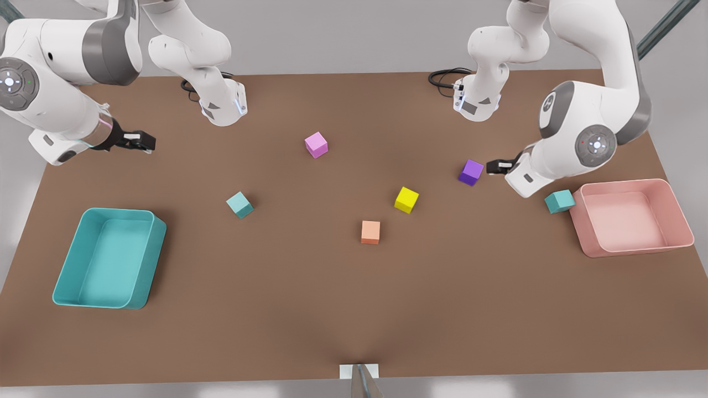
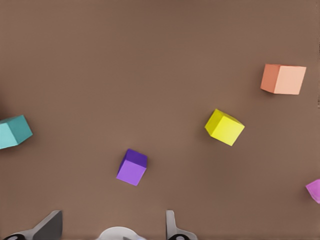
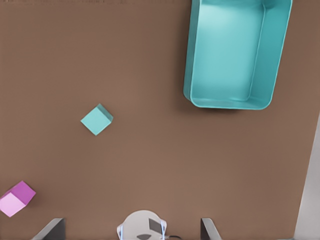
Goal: Stack the two blue cubes on top of each other
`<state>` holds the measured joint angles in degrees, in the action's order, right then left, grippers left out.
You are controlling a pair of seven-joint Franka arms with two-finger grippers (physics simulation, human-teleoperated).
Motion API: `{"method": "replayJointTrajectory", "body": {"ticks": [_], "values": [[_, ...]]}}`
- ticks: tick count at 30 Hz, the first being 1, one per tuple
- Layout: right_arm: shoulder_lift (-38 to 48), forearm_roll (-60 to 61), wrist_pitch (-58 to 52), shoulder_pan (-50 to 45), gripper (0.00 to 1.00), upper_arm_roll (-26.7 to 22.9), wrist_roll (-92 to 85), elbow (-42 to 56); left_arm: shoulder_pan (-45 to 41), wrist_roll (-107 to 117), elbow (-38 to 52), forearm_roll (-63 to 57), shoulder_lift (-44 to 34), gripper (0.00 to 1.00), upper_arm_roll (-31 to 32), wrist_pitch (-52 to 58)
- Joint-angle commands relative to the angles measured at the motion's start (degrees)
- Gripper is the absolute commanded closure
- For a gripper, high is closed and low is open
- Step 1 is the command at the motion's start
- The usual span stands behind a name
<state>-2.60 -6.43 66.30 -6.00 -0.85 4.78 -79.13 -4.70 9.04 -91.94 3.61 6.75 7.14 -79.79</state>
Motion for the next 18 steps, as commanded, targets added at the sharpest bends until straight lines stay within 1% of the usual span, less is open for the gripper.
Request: {"method": "replayJointTrajectory", "body": {"ticks": [1, 3, 4, 5, 6, 8, 9, 11, 12, 14, 15, 16, 18], "values": [[0.1, -0.1, 0.8, -0.9, 0.00, 0.0, -1.1, -0.2, 0.1, 1.0, 0.1, 0.0, -0.1, 0.00, 0.1, 0.2], [-0.6, -0.4, 0.2, -0.9, 0.00, 0.0, -1.0, -0.1, 0.1, 1.0, 0.1, 0.0, -0.1, 0.00, 0.1, 0.2], [-2.0, 0.0, -0.3, -1.3, 0.00, 0.1, -0.6, -0.4, 0.1, 1.0, 0.1, 0.0, -0.1, 0.00, 0.1, 0.2], [-4.6, 0.1, -1.3, -3.7, 0.00, 0.0, 0.7, -2.2, 0.0, 1.0, 0.1, 0.0, -0.1, 0.00, 0.1, 0.2], [-5.2, 2.1, 1.1, -6.5, 0.00, 0.1, 11.4, -5.9, 0.0, 1.0, 0.1, 0.0, -0.1, 0.00, 0.1, 0.2], [-5.4, 7.7, 7.9, -6.5, 0.00, -0.1, 23.2, -12.0, 0.1, 1.0, 0.1, 0.0, 0.0, 0.00, 0.1, 0.2], [-6.4, 8.6, 13.0, -6.3, 0.00, -0.3, 24.8, -15.5, 0.1, 1.0, 0.1, 0.0, 0.0, 0.00, 0.1, 0.2], [-6.4, 10.2, 19.7, -5.9, 0.00, -0.5, 27.0, -21.1, 0.0, 1.0, 0.3, 0.0, -0.1, 0.00, 0.1, 0.2], [-5.9, 11.2, 21.6, -5.9, 0.00, -0.5, 28.3, -23.2, 0.0, 1.0, 0.3, 0.0, -0.1, 0.00, 0.1, 0.7], [-7.9, 7.2, 22.0, -4.7, 0.00, -1.3, 27.4, -23.3, 0.0, 1.0, 0.4, -0.1, -0.3, 0.00, 0.2, 2.5], [-8.7, 7.1, 24.0, -4.5, 0.00, -1.5, 27.6, -23.8, 0.1, 1.1, 0.6, -0.1, -0.3, 0.00, 1.0, 2.6], [-8.1, 7.3, 27.4, -4.5, 0.00, -1.6, 31.1, -25.8, 0.2, 1.1, 1.3, -0.1, -0.2, 0.00, 1.0, 2.6], [-7.8, 7.4, 35.5, -4.9, 0.00, -1.5, 43.8, -29.6, 0.5, 1.0, 1.3, -0.1, 0.1, 0.00, 1.0, 2.5]]}}
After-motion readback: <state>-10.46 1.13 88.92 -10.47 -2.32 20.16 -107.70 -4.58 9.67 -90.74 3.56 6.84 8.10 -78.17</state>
